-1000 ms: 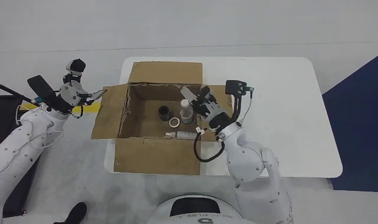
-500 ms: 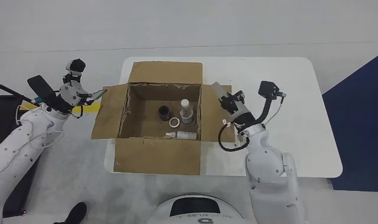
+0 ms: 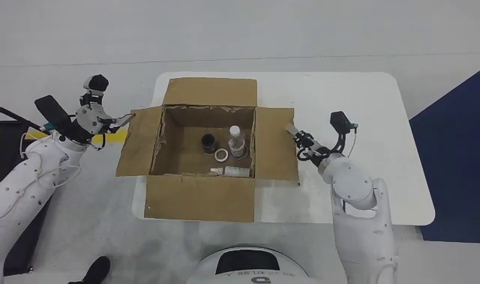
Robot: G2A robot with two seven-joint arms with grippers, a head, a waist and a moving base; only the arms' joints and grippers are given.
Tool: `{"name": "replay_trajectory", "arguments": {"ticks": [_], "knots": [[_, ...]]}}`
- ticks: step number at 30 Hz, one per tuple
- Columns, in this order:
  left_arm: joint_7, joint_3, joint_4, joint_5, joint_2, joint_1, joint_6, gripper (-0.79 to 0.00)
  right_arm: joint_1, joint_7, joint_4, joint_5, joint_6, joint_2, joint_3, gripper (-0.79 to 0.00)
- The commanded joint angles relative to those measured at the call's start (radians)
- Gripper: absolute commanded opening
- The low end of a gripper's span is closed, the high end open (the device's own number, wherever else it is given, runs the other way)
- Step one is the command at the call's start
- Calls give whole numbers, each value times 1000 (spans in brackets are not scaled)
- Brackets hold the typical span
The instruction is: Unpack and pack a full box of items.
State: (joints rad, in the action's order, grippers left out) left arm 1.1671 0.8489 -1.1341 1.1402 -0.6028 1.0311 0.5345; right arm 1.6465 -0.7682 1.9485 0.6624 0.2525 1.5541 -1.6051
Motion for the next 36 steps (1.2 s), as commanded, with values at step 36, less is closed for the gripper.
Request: {"name": "replay_trajectory", "arguments": {"ticks": [36], "knots": [[-58,7,-55,61,0,-10,-4,0,-23,-170,54,-432,-235,-80,30,0]]}}
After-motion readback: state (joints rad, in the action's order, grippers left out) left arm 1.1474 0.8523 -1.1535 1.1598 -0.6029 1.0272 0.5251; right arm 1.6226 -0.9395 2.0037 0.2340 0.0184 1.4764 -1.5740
